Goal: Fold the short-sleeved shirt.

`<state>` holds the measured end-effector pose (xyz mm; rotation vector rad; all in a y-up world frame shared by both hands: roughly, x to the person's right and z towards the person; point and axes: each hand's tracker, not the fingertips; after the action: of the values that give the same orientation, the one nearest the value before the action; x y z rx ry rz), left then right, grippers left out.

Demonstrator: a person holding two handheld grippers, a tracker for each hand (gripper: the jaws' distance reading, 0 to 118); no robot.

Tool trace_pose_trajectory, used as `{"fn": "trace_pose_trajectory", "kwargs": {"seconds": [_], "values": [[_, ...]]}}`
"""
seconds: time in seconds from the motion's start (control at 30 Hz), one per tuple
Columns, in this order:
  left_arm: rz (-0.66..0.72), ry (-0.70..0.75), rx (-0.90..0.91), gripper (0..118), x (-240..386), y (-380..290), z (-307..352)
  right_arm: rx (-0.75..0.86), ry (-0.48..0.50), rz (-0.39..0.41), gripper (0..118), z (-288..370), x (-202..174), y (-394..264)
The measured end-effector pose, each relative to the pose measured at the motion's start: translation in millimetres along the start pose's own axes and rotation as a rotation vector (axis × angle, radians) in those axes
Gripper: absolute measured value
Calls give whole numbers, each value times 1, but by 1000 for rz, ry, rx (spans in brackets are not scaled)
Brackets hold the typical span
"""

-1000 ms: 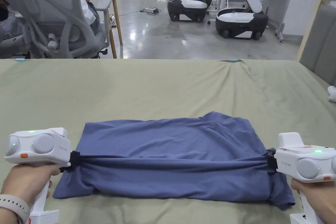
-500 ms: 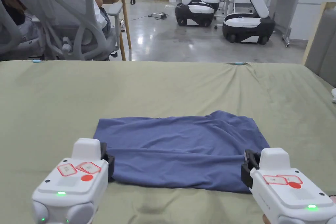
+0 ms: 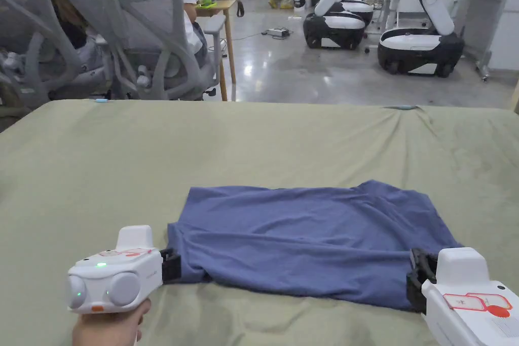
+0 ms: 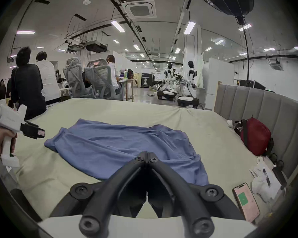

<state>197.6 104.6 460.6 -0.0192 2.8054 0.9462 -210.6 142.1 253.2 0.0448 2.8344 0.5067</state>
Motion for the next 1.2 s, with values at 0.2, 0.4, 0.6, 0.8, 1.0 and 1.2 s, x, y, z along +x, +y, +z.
{"fn": "trace_pose_trajectory", "kwargs": {"seconds": [0.2,0.4,0.6,0.8,1.0,1.2], "values": [[-51,61,-125,96,7,1,-53,-41,-33,-21,0,-4,23,-4],[-139,50,-228,65,23,-10,-65,-172,-94,-68,0,-20,65,-7],[-137,18,-216,6,30,4,-45,-301,-149,-134,6,-65,110,-18],[-114,-8,-155,5,33,19,-24,-421,-122,-132,106,-116,112,-38],[-100,-29,-189,5,30,16,-25,-498,4,-228,35,-128,110,-54],[-77,-84,-163,5,21,28,11,-414,26,-162,11,-87,112,-12]]}}
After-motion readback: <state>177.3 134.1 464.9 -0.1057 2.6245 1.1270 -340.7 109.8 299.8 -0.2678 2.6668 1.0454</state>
